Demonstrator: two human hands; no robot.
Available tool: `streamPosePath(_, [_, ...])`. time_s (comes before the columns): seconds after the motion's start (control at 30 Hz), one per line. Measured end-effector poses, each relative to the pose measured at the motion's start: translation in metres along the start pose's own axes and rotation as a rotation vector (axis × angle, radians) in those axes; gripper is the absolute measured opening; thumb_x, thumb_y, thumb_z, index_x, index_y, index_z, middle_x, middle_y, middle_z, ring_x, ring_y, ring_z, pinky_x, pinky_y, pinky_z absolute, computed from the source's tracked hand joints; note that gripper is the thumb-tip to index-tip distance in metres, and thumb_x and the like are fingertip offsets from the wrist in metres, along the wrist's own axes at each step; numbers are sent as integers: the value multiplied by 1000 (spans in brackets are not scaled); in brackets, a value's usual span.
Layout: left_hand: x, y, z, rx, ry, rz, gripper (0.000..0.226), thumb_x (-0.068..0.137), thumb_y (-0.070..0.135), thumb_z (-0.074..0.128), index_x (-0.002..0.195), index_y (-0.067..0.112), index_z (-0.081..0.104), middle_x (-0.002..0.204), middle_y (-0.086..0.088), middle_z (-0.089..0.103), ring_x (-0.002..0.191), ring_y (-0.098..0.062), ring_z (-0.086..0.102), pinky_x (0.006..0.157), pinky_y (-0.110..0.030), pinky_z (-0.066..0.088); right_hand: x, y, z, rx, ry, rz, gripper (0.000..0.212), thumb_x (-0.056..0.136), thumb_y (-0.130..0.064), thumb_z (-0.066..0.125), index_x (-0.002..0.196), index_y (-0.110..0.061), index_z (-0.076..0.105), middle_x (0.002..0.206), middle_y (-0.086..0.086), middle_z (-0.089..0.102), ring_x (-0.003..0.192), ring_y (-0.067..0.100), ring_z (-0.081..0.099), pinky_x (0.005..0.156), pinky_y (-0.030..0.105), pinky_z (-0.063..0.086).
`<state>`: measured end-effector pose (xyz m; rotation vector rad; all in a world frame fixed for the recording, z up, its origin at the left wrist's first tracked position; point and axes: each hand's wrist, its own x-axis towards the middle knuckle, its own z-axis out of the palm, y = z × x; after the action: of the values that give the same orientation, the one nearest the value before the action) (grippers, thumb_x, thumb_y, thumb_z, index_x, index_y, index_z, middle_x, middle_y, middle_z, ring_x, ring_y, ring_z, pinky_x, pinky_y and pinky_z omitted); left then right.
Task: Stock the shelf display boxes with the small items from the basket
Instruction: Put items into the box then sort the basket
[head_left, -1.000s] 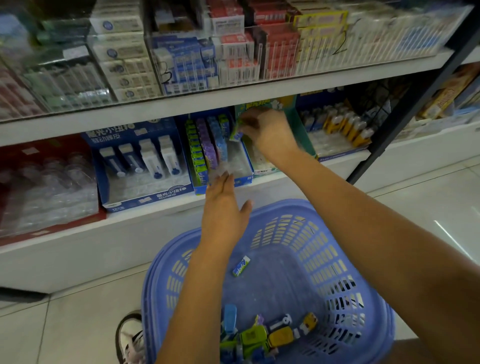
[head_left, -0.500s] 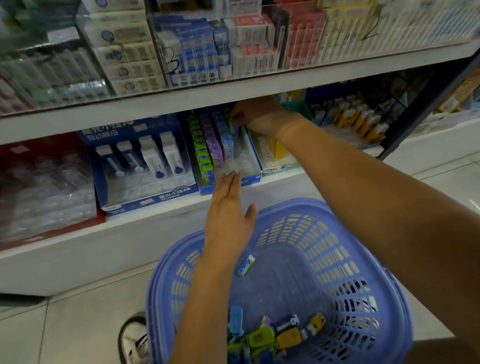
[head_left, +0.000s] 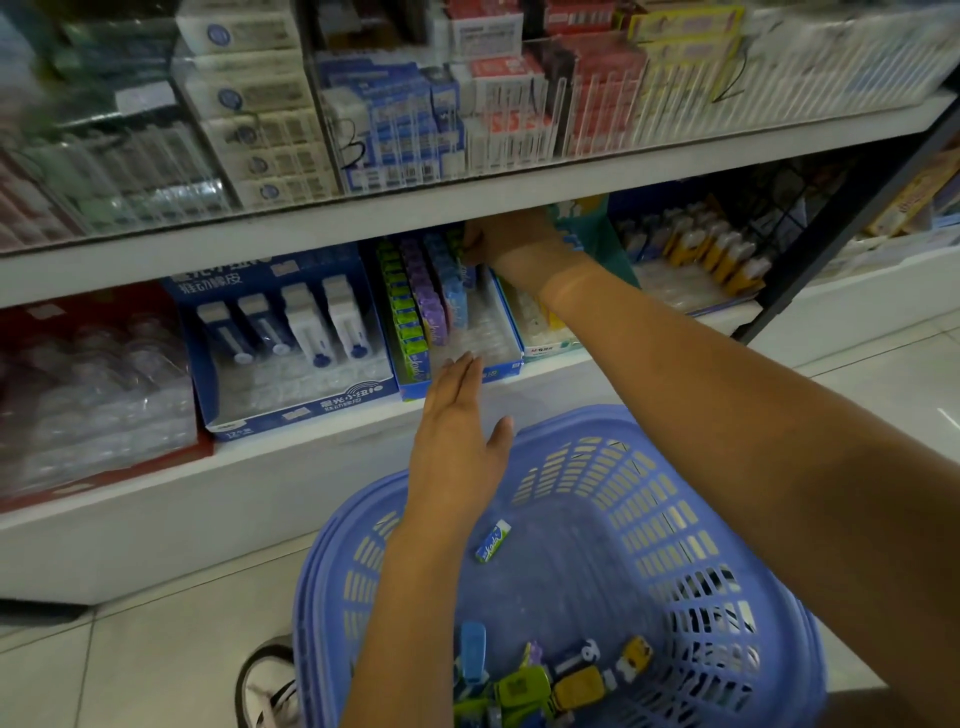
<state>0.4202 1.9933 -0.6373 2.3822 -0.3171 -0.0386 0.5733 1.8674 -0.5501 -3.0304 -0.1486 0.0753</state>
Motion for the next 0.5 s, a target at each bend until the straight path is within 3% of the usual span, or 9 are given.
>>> streamPosePath(0.2, [1,-1,2,5,11,16,67,94,25,56,150,15,21,158,4,18,145,-11,10,113,-16,8,-2,-2,17,47,90,8,25,96,-13,44,107,-2,64,118,14,63,108,27,58,80,24,42])
streamPosePath(0.3, [3,-2,2,18,3,16,67,94,25,55,151,15,20,158,4,17,146,-11,10,113,-17,8,-6,-2,19,21,118,14,16,97,-7,40,96,-8,56,117,16,61,107,27,59,81,28,44])
streamPosePath(0.37, [2,-1,1,0,-7,11,64,95,24,54,150,15,23,157,5,19,145,-10,11,112,-16,9,-9,-2,19,-23,106,-14,19,96,-3,41,103,-6,58,119,18,59,108,28,58,84,30,46])
streamPosePath(0.43, [-4,3,0,-105,92,34,51,95,20,53,144,14,38,151,4,33,140,-9,26,108,-12,18,-16,-2,14,-20,90,-13,25,97,-9,43,115,-3,60,122,17,58,110,30,57,88,32,47])
streamPosePath(0.5, [-15,5,2,-236,284,77,29,95,20,52,122,13,60,127,2,58,117,-7,51,95,-14,38,-36,-1,6,32,88,7,29,97,-21,46,111,-3,63,114,17,62,104,31,59,85,33,50])
